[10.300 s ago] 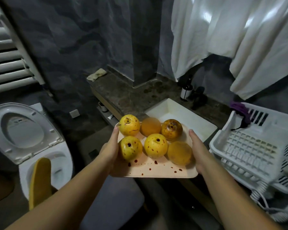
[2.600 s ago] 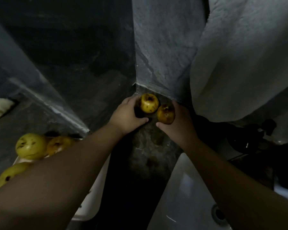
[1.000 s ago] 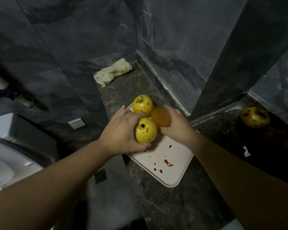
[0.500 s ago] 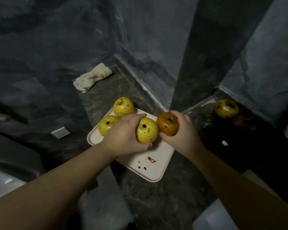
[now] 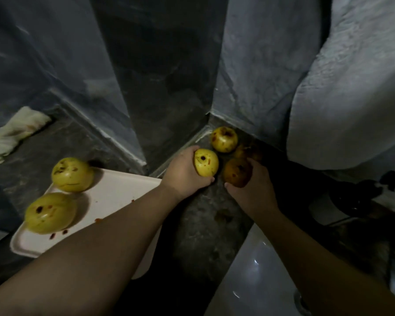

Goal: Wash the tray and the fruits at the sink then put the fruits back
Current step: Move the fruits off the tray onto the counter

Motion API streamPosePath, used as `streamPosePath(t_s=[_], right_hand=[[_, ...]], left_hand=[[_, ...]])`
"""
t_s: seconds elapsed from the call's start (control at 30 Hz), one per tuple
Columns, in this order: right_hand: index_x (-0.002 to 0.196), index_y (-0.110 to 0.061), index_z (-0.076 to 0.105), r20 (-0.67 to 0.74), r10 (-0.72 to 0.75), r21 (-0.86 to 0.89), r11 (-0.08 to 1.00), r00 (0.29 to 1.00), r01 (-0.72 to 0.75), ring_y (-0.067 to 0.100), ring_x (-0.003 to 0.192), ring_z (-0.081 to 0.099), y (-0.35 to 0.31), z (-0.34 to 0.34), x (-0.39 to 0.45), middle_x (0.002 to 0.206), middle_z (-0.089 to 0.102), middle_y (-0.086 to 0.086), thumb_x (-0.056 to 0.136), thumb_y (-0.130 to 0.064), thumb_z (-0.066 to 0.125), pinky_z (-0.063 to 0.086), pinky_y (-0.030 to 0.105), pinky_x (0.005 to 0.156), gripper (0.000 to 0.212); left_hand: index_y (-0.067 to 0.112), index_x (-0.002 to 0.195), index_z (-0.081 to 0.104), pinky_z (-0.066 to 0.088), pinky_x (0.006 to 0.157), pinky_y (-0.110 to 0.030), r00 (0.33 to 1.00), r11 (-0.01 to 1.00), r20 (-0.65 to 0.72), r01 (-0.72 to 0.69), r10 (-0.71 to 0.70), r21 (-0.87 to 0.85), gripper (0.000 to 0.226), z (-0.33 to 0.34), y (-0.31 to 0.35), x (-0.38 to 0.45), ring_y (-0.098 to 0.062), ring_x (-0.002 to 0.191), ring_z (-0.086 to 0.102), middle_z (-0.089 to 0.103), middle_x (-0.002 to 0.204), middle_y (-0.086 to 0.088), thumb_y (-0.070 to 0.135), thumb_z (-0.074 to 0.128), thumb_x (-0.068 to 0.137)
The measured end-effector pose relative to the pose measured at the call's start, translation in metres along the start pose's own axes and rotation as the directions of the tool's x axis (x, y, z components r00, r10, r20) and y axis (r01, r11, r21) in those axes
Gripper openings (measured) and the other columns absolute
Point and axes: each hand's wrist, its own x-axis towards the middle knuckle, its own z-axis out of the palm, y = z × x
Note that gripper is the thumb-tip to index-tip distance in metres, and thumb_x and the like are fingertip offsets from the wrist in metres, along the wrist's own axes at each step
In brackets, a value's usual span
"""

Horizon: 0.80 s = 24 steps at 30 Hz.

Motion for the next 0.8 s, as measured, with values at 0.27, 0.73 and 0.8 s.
streamPosePath(t_s=[0.27,0.73,0.8], right_hand=[[0.148,-0.021,0.042,0.031,0.064,0.004,0.998,0.997,-0.064,0.025,0.135,0.045,0.007,0.013,-0.002,0.145,0.044,0.007,0.069,-0.036,0.091,0.031,0.026,0.106,0.094],[0.157,-0.028,0.024,0.137,0.154,-0.025,0.988,0.979,-0.152,0.031,0.140,0.041,0.002,0.000,-0.006,0.153,0.034,0.010,0.068,-0.042,0.091,0.035,0.039,0.113,0.113],[0.157,-0.030,0.024,0.139,0.122,-0.050,0.992,0.983,-0.116,0.031,0.139,0.041,-0.005,-0.012,-0.012,0.154,0.032,0.009,0.069,-0.046,0.089,0.035,0.038,0.112,0.111]], left_hand=[[0.013,0.153,0.045,0.029,0.101,-0.012,0.999,0.999,0.038,-0.023,0.022,0.030,0.100,0.016,0.001,0.044,-0.023,0.130,0.050,0.045,0.142,-0.011,0.032,0.095,0.069],[0.021,0.160,0.032,0.026,0.112,-0.018,0.992,0.997,0.107,-0.064,0.061,0.032,0.111,0.002,0.001,0.023,-0.021,0.144,0.039,0.042,0.154,-0.011,0.032,0.096,0.070],[0.020,0.158,0.038,0.028,0.110,-0.016,0.993,0.996,0.101,-0.061,0.054,0.064,0.102,-0.009,-0.001,0.009,-0.019,0.142,0.041,0.043,0.152,-0.009,0.036,0.093,0.073]])
